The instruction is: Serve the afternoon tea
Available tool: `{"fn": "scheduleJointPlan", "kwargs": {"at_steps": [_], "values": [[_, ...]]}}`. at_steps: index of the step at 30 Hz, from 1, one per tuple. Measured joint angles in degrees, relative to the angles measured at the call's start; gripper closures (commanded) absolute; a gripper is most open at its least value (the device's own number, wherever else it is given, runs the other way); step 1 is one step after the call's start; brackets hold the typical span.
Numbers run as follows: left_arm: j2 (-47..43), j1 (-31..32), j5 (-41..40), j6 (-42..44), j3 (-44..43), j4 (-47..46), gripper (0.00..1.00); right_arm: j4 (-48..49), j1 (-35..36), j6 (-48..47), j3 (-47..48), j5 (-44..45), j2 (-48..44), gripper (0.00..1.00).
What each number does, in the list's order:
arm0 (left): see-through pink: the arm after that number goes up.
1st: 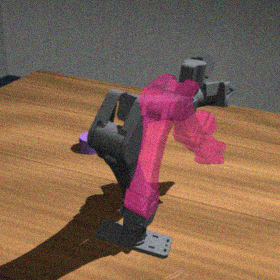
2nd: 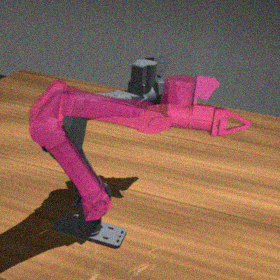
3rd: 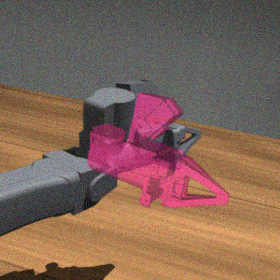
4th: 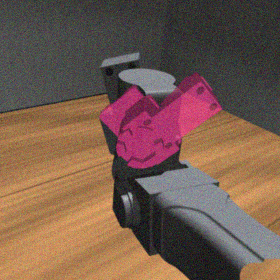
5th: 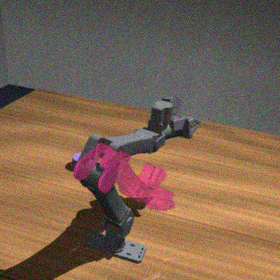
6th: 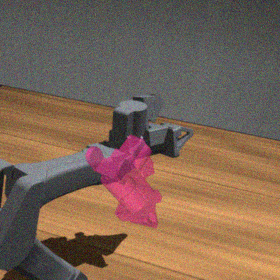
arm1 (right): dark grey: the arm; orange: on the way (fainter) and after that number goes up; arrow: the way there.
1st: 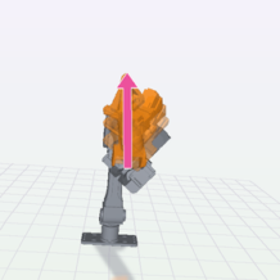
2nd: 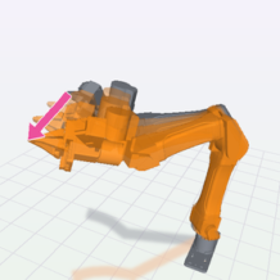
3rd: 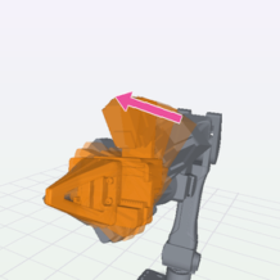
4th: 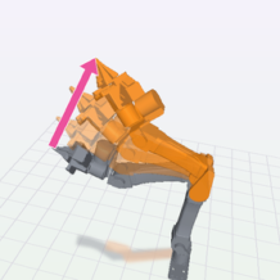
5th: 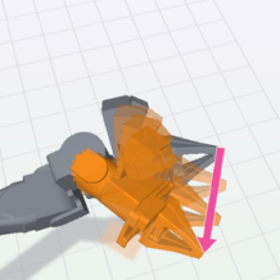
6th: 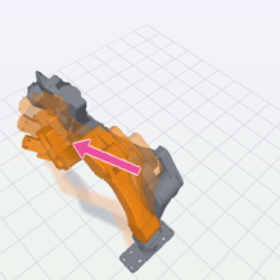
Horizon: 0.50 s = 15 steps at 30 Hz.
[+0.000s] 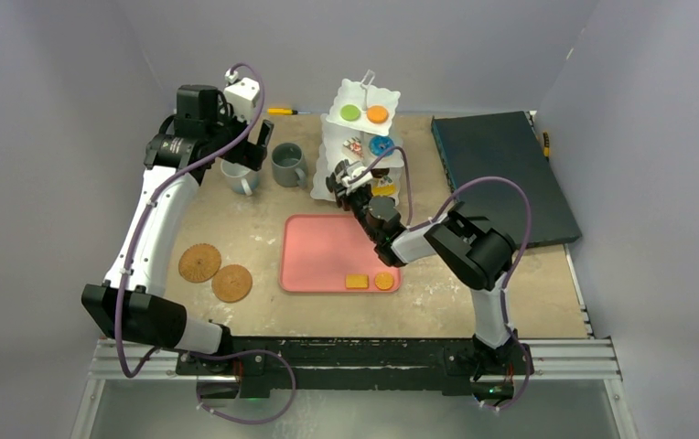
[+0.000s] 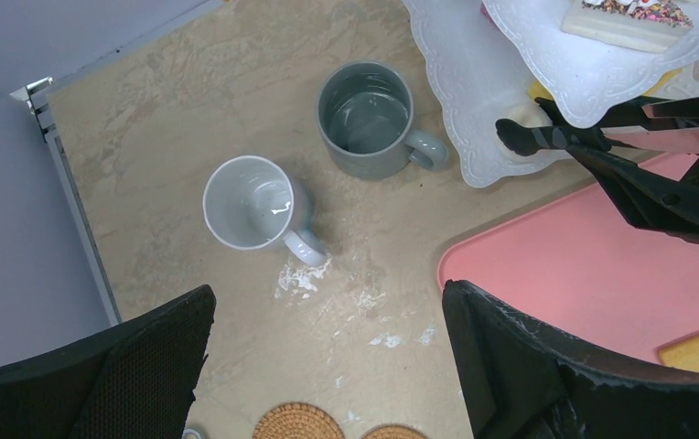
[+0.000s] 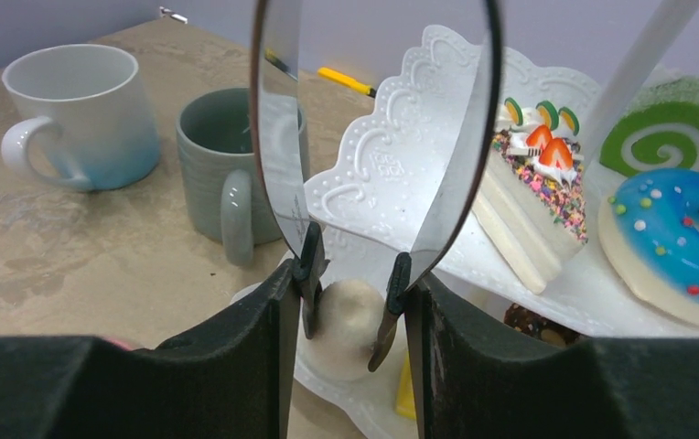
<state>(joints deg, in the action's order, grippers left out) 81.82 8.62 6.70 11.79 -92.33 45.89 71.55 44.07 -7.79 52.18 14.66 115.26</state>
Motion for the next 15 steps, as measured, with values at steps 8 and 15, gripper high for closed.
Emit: {"fn": "scheduleJointPlan", "kwargs": {"at_steps": [8, 15], "values": [[0.15, 0.00, 0.00, 0.00, 0.11, -0.11, 0.05, 0.50, 0.00, 0.24, 0.26, 1.07, 1.36, 0.40], [0.15, 0.00, 0.09, -0.02, 0.24, -0.44, 0.05, -0.20, 0.26, 0.87, -2.58, 1.05, -2.82, 0.41]]}}
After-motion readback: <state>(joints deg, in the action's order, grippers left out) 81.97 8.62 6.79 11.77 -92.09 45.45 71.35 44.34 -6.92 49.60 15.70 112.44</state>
